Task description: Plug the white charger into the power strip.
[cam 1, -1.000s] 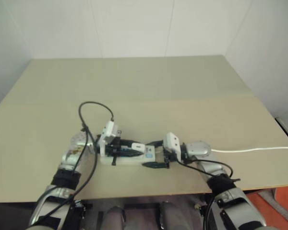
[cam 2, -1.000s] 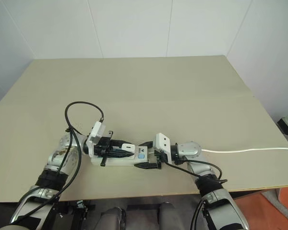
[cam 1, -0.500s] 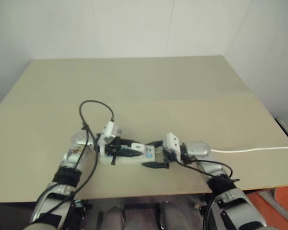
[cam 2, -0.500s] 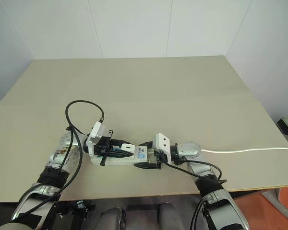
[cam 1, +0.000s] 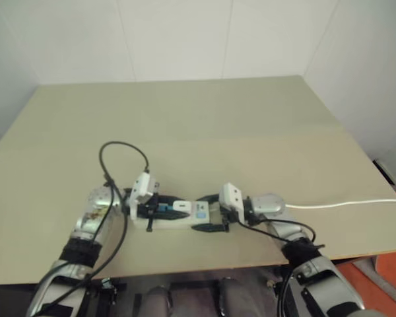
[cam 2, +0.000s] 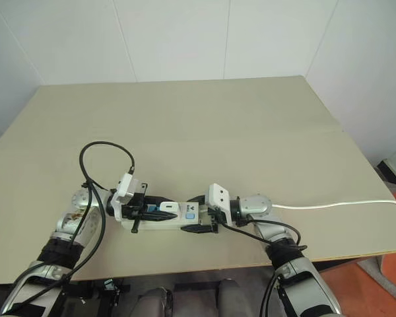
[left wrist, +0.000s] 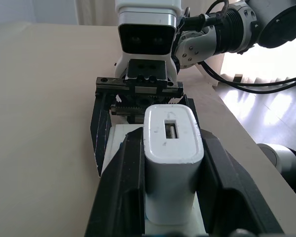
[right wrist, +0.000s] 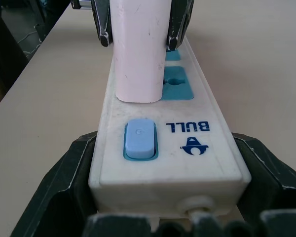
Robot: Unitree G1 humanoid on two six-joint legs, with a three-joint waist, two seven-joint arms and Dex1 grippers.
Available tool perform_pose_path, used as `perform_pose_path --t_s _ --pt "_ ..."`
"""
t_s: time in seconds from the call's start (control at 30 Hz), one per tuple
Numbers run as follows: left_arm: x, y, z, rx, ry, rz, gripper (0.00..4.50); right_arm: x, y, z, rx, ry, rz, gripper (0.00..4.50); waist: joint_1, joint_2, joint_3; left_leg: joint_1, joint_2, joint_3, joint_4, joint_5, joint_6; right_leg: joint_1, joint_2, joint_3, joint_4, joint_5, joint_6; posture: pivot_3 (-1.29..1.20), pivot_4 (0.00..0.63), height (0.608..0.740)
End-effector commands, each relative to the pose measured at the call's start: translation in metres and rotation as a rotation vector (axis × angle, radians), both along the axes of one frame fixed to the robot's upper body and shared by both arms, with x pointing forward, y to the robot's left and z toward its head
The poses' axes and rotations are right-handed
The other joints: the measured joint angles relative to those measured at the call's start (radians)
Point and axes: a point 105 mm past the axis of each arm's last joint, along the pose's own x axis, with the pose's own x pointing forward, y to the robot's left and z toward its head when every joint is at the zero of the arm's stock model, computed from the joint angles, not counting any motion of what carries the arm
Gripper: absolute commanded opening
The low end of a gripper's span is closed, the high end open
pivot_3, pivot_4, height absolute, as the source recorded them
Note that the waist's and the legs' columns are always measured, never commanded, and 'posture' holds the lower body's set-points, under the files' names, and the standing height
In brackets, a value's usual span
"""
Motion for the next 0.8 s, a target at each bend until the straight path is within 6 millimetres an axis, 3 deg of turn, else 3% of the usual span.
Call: perform_pose_path --t_s 0.03,0.33,0.7,0.8 --pt "-0.005 0.036 -0.035 0.163 0.132 0.098 1.01 0.002 -0.019 -0.014 -0.056 0.052 -0.045 3.42 0.000 0.000 0.000 0.001 0.000 0.000 -0.001 0.000 0.000 0.000 0.000 0.001 0.000 0.000 0.000 0.00 0.150 0.740" --pt "-0.003 0.029 -0.031 0.163 0.123 0.062 1.01 0.003 -0.019 -0.014 -0.055 0.049 -0.050 3.42 0.000 0.000 0.000 0.002 0.000 0.002 -0.001 0.000 0.000 0.000 0.001 0.003 -0.001 0.000 0.000 0.00 0.150 0.740" --pt "-0.003 0.026 -0.021 0.140 0.114 0.065 4.48 0.004 -0.016 -0.014 -0.050 0.047 -0.043 3.42 0.014 0.005 -0.004 0.002 -0.001 0.003 -0.002 0.000 0.000 0.000 0.000 0.004 -0.002 0.000 0.001 0.00 0.150 0.740" --pt "-0.003 0.026 -0.011 0.112 0.100 0.061 4.48 0.003 -0.016 -0.014 -0.050 0.046 -0.040 3.42 0.014 0.005 -0.004 0.001 -0.001 0.003 -0.002 0.000 0.000 0.000 0.000 0.004 -0.002 0.000 0.001 0.00 0.150 0.740"
